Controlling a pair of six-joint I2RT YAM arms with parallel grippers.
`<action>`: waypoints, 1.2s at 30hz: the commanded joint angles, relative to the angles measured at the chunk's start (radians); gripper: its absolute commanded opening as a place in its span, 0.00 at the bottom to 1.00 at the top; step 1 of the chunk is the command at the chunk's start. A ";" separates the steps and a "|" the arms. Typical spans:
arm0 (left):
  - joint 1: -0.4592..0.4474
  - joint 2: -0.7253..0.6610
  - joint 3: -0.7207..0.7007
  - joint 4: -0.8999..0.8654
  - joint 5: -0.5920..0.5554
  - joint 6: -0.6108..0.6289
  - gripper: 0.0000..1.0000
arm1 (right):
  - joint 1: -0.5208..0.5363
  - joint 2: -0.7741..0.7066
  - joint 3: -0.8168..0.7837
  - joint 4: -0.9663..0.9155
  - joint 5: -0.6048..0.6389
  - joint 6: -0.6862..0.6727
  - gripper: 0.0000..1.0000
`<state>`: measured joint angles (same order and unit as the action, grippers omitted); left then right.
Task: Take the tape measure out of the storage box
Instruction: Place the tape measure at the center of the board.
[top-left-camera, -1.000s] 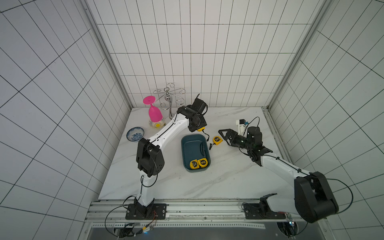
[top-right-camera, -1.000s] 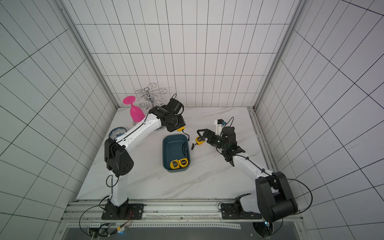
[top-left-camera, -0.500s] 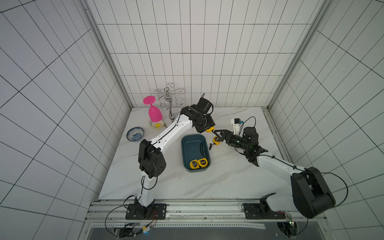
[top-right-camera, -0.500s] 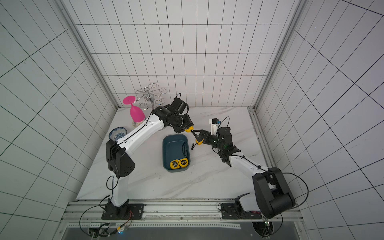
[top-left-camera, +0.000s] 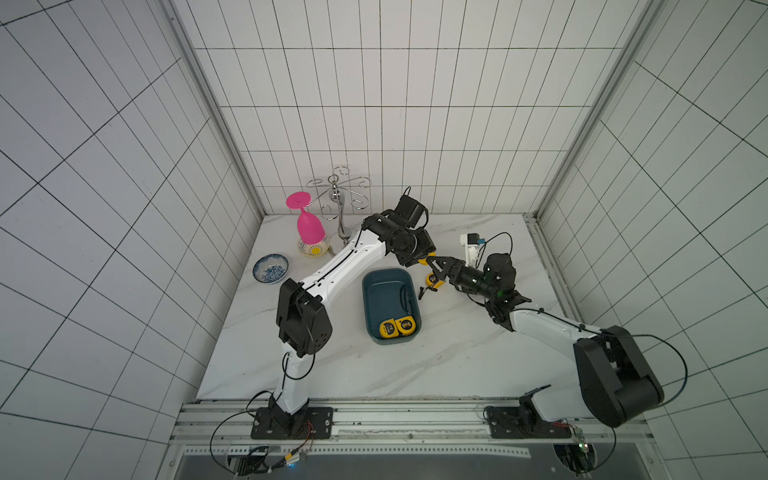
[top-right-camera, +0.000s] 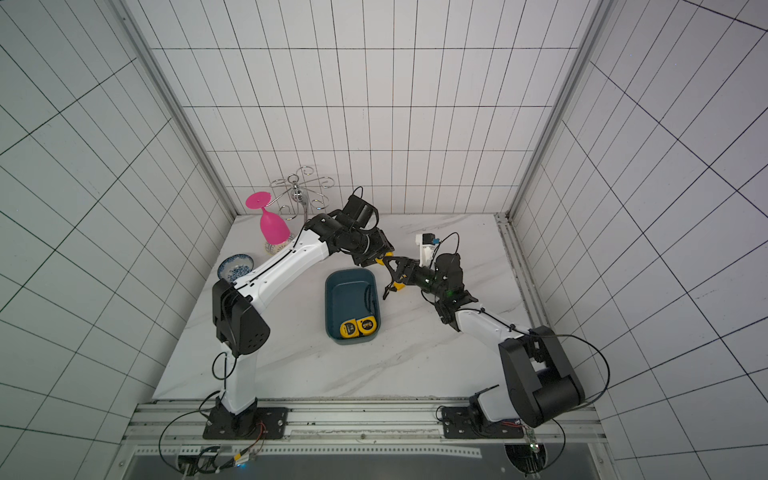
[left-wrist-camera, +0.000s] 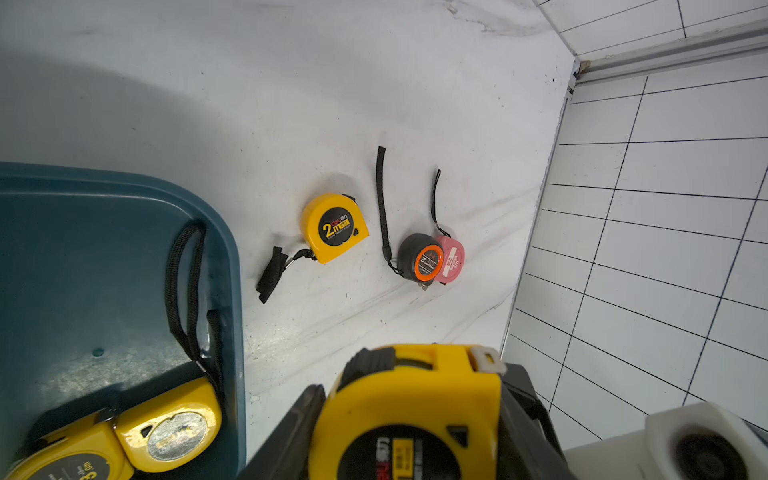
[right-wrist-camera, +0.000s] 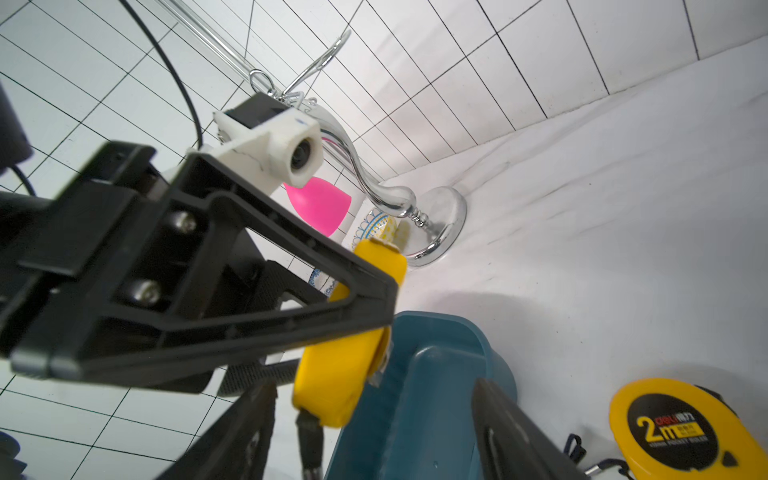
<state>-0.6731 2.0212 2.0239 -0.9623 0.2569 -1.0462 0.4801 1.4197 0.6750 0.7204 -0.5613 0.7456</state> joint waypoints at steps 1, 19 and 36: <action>0.000 -0.049 -0.054 0.099 0.066 -0.036 0.00 | 0.010 0.010 -0.021 0.098 -0.017 0.007 0.77; -0.011 -0.078 -0.107 0.155 0.124 -0.059 0.00 | 0.010 0.065 -0.025 0.108 0.016 0.021 0.32; 0.079 -0.196 -0.252 0.089 -0.014 0.113 0.98 | -0.093 0.133 -0.096 0.046 -0.124 0.145 0.10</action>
<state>-0.6247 1.8774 1.8183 -0.8543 0.2977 -0.9993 0.3992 1.5219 0.6125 0.7628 -0.6109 0.8463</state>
